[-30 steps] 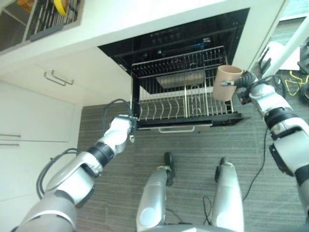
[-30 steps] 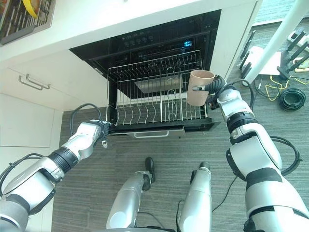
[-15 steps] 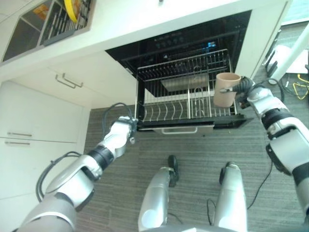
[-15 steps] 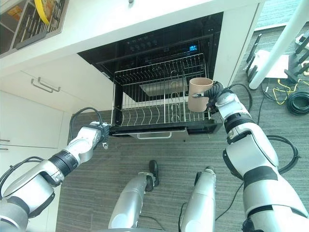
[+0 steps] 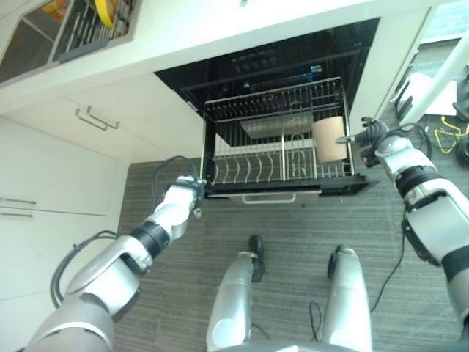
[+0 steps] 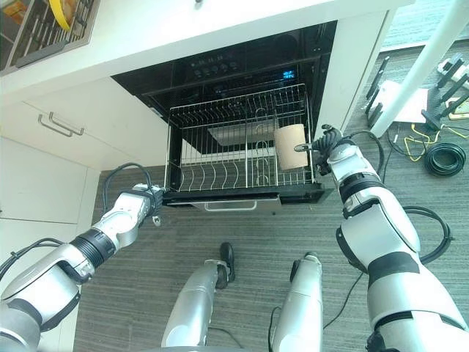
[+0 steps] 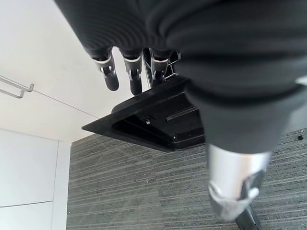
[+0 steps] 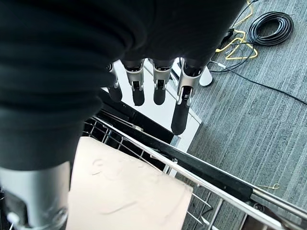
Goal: Place the dishes in the dishwasher.
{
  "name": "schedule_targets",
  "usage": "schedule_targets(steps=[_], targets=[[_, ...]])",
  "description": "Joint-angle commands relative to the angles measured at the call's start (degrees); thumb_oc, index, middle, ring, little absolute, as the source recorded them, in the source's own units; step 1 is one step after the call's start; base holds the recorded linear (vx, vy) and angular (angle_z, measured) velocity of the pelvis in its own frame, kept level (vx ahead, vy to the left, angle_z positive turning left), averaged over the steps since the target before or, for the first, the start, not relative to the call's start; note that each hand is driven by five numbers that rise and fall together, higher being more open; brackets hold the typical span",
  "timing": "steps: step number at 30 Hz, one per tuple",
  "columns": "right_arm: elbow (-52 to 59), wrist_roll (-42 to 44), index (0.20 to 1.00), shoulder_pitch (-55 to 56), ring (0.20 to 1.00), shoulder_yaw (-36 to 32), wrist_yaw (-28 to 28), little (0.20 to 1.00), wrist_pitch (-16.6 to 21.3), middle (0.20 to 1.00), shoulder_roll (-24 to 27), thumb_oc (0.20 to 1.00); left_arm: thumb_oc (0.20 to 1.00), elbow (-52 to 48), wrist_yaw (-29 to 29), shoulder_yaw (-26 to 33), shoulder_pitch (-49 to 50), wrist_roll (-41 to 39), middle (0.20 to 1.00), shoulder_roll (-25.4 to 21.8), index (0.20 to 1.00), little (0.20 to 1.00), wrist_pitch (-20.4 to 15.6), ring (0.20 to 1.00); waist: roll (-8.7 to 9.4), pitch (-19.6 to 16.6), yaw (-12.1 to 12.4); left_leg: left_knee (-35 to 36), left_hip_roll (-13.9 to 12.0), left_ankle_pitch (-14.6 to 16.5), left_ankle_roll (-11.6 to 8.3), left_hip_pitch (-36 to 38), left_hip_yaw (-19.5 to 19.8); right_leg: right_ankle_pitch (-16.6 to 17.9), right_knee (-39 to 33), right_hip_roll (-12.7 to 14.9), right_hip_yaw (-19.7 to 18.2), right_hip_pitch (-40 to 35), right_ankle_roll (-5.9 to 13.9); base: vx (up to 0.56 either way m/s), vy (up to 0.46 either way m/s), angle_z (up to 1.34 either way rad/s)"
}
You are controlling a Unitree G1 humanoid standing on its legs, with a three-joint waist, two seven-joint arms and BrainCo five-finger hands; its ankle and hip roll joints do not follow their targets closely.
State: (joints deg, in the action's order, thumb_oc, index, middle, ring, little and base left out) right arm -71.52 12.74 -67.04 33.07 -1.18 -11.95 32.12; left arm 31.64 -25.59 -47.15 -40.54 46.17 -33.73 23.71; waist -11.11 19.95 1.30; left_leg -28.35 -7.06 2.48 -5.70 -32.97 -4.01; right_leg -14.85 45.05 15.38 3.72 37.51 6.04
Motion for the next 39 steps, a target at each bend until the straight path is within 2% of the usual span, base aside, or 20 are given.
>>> schedule_targets(steps=[1, 4, 7, 9, 10, 11, 16, 17, 23, 25, 26, 30, 36, 37, 39], targets=[[0.20, 3.19, 1.000, -6.30, 1.000, -3.38, -2.20, 1.000, 2.55, 1.000, 1.89, 1.000, 1.000, 2.62, -7.44, -9.13, 23.45, -5.33, 1.000, 0.61, 1.000, 1.000, -4.89, 1.000, 3.29, 5.38, 3.30, -6.24, -1.84, 11.25, 0.94, -0.70, 2.18, 0.69, -5.84, 0.39, -0.74, 0.44, 0.35, 0.00, 0.000, 0.00], [0.92, 4.05, 1.000, -6.24, 1.000, -3.52, -2.43, 1.000, 3.02, 1.000, 2.45, 1.000, 1.000, 2.03, -7.31, -9.04, 23.74, -5.36, 1.000, 0.33, 1.000, 1.000, -5.05, 1.000, 3.15, 5.25, 3.15, -6.35, -1.81, 11.29, 0.97, -0.48, 1.90, 0.53, -5.73, 0.50, -0.64, 0.27, 0.22, 0.05, 0.040, -0.01], [2.60, 3.66, 1.000, -5.93, 1.000, -4.32, -2.99, 1.000, 5.91, 1.000, 4.52, 1.000, 1.000, 1.71, -6.60, -8.65, 24.83, -5.07, 1.000, 0.03, 1.000, 1.000, -6.03, 1.000, 2.79, 4.98, 3.03, -6.30, -1.64, 11.24, 0.83, 0.01, 1.76, 0.00, -5.21, 1.08, -0.29, -0.09, -0.01, 0.09, 0.073, 0.00], [13.88, 5.68, 1.000, -1.85, 1.000, -7.57, -5.26, 1.000, 5.43, 1.000, 9.20, 1.000, 1.000, 0.07, -5.99, -7.75, 27.70, -2.98, 1.000, -0.29, 1.000, 1.000, -5.43, 1.000, 2.58, 4.53, 2.61, -5.22, -1.09, 10.67, 0.09, 0.85, 1.44, -0.59, -4.52, 2.53, 1.05, -0.74, 0.07, 0.11, 0.064, 0.04], [15.02, 6.32, 1.000, -1.15, 1.000, -8.06, -5.54, 1.000, 5.39, 1.000, 9.50, 1.000, 1.000, 0.07, -5.77, -7.57, 28.06, -2.71, 1.000, -0.34, 1.000, 1.000, -5.38, 1.000, 2.63, 4.47, 2.54, -5.18, -1.08, 10.63, 0.03, 0.83, 1.47, -0.64, -4.35, 2.63, 1.14, -0.67, 0.06, 0.07, 0.001, 0.08], [24.99, 8.23, 1.000, 4.62, 1.000, -11.97, -7.90, 1.000, 4.77, 1.000, 10.36, 1.000, 1.000, -1.47, -5.42, -5.99, 30.41, -1.52, 1.000, -1.05, 1.000, 1.000, -4.60, 1.000, 2.96, 4.23, 1.59, -4.88, -1.32, 10.52, 0.13, 1.20, 1.26, -1.04, -3.85, 2.74, 1.51, -0.87, -0.15, 0.05, -0.014, 0.11], [43.60, 7.53, 1.000, 15.09, 1.000, -21.54, -8.41, 1.000, 3.91, 1.000, 9.75, 1.000, 1.000, -9.62, -8.53, -2.83, 34.33, -2.21, 1.000, -2.67, 1.000, 1.000, -2.33, 1.000, 3.05, 3.61, -0.56, -2.64, -1.87, 9.98, 0.36, 3.93, -0.01, -1.23, -5.47, 1.87, 1.17, -2.92, -0.77, 0.05, 0.063, 0.03], [49.32, 7.19, 1.000, 18.25, 1.000, -23.69, -8.31, 1.000, 2.99, 1.000, 9.19, 1.000, 1.000, -12.21, -9.55, -2.19, 35.18, -2.61, 1.000, -3.12, 1.000, 1.000, -1.10, 1.000, 2.94, 3.53, -1.34, -1.71, -2.10, 8.57, 0.64, 4.44, -0.85, 0.11, -6.46, 1.81, 1.40, -3.21, -1.24, -0.01, 0.104, -0.18], [65.84, 5.45, 1.000, 31.22, 1.000, -29.59, -6.84, 1.000, 0.86, 1.000, 7.75, 1.000, 1.000, -19.38, -11.99, 2.53, 37.18, -7.16, 1.000, -3.59, 1.000, 1.000, 1.82, 1.000, 2.36, 1.93, -4.55, 0.72, -2.39, 8.51, 0.88, 9.28, -3.09, -0.07, -9.09, 1.93, 1.36, -7.30, -1.44, 0.07, 0.124, -0.12], [68.82, 3.43, 1.000, 35.29, 1.000, -30.67, -8.35, 1.000, 2.40, 1.000, 7.60, 1.000, 1.000, -20.50, -9.56, 4.25, 37.25, -13.08, 1.000, -3.84, 1.000, 1.000, -0.48, 1.000, 2.17, 1.36, -5.57, 1.77, -2.61, 8.35, 0.69, 10.89, -3.68, 0.07, -10.43, 1.59, 1.29, -8.86, -1.35, 0.05, 0.076, -0.10], [70.60, 2.73, 1.000, 36.93, 1.000, -31.08, -8.29, 1.000, 1.85, 1.000, 7.59, 1.000, 1.000, -21.22, -7.88, 5.11, 37.10, -16.74, 1.000, -3.64, 1.000, 1.000, -1.52, 1.000, 2.14, 1.07, -5.99, 2.45, -2.78, 8.19, 0.65, 11.85, -3.96, 0.24, -11.16, 1.39, 1.31, -9.72, -1.28, 0.04, 0.045, -0.11], [75.94, 1.58, 1.000, 42.09, 1.000, -32.12, -8.38, 1.000, 2.05, 1.000, 7.68, 1.000, 1.000, -23.80, 0.18, 10.27, 37.16, -28.63, 1.000, -2.81, 1.000, 1.000, -2.99, 1.000, 2.74, -0.12, -6.65, 5.43, -3.46, 7.44, 0.48, 15.80, -4.63, 1.23, -15.28, 0.45, 2.03, -14.17, -1.06, 0.03, -0.002, -0.07], [81.63, 0.24, 1.000, 48.58, 1.000, -34.56, -5.95, 1.000, 6.16, 1.000, 7.75, 1.000, 1.000, -27.73, 10.13, 20.38, 37.01, -45.17, 1.000, -1.81, 1.000, 1.000, -5.46, 1.000, 4.04, -2.68, -5.87, 11.70, -3.76, 4.96, 0.15, 21.22, -4.65, 3.58, -21.85, -1.09, 3.44, -20.44, -0.44, -0.01, -0.062, 0.07], [82.88, 1.09, 1.000, 50.31, 1.000, -34.89, -6.23, 1.000, 7.03, 1.000, 7.95, 1.000, 1.000, -28.88, 13.06, 23.19, 36.81, -47.86, 1.000, -2.33, 1.000, 1.000, -7.30, 1.000, 4.68, -3.37, -5.21, 13.34, -3.76, 4.38, 0.05, 22.56, -4.41, 4.07, -23.70, -1.42, 4.15, -22.45, -0.16, -0.03, -0.098, 0.17], [83.34, 1.58, 1.000, 51.56, 1.000, -35.06, -6.79, 1.000, 7.91, 1.000, 7.98, 1.000, 1.000, -29.87, 16.32, 24.70, 36.92, -50.50, 1.000, -2.92, 1.000, 1.000, -9.99, 1.000, 5.06, -3.76, -4.87, 14.60, -3.75, 3.88, -0.05, 23.57, -4.26, 4.44, -24.97, -1.63, 4.62, -23.83, 0.02, -0.01, -0.129, 0.09]])
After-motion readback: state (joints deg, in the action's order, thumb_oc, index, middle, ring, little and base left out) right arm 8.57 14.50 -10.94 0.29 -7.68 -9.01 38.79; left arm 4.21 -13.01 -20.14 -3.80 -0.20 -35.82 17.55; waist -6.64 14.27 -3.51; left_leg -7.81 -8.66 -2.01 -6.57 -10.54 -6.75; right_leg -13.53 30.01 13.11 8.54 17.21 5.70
